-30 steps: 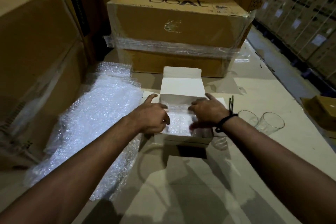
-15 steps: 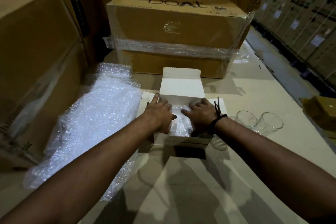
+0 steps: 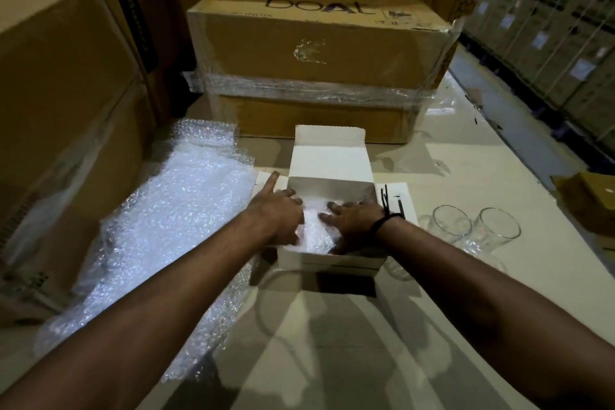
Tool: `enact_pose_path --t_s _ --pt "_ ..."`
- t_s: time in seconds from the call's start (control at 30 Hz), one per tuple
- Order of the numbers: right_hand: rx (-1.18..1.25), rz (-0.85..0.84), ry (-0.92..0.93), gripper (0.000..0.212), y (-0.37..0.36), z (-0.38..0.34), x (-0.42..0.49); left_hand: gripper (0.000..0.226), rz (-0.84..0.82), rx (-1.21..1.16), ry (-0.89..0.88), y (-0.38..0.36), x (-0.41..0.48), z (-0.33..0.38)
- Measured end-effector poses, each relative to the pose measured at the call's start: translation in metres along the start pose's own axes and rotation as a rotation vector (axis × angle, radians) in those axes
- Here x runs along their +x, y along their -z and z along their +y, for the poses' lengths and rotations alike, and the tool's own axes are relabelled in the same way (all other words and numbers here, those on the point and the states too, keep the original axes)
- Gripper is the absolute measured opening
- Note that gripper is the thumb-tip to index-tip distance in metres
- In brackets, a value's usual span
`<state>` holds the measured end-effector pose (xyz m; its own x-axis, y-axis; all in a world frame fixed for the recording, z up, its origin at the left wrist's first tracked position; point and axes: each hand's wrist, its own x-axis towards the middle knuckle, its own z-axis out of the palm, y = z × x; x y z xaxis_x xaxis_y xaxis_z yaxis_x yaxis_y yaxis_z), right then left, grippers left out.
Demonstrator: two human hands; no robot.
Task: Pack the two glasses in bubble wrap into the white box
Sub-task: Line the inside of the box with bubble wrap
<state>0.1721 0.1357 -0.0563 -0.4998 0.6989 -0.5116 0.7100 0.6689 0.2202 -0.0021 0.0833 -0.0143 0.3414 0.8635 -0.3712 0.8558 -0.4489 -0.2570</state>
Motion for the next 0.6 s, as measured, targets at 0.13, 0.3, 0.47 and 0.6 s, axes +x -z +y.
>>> enact_pose_path --t_s 0.13,0.3,0.47,0.6 --pt "-0.05 0.015 0.001 0.09 0.011 -0.003 0.001 0.039 0.173 -0.114 -0.047 -0.01 -0.026 -0.007" --pt "0.018 0.24 0.165 0.081 0.031 -0.023 0.009 0.085 0.189 -0.115 -0.073 -0.031 -0.045 0.002" --pt "-0.025 0.155 0.188 0.082 0.014 -0.037 0.032 0.096 0.146 -0.098 -0.039 -0.034 -0.046 0.007" --pt "-0.068 0.353 0.262 0.069 0.013 -0.035 0.027 0.095 0.099 -0.121 -0.023 -0.031 -0.047 0.007"
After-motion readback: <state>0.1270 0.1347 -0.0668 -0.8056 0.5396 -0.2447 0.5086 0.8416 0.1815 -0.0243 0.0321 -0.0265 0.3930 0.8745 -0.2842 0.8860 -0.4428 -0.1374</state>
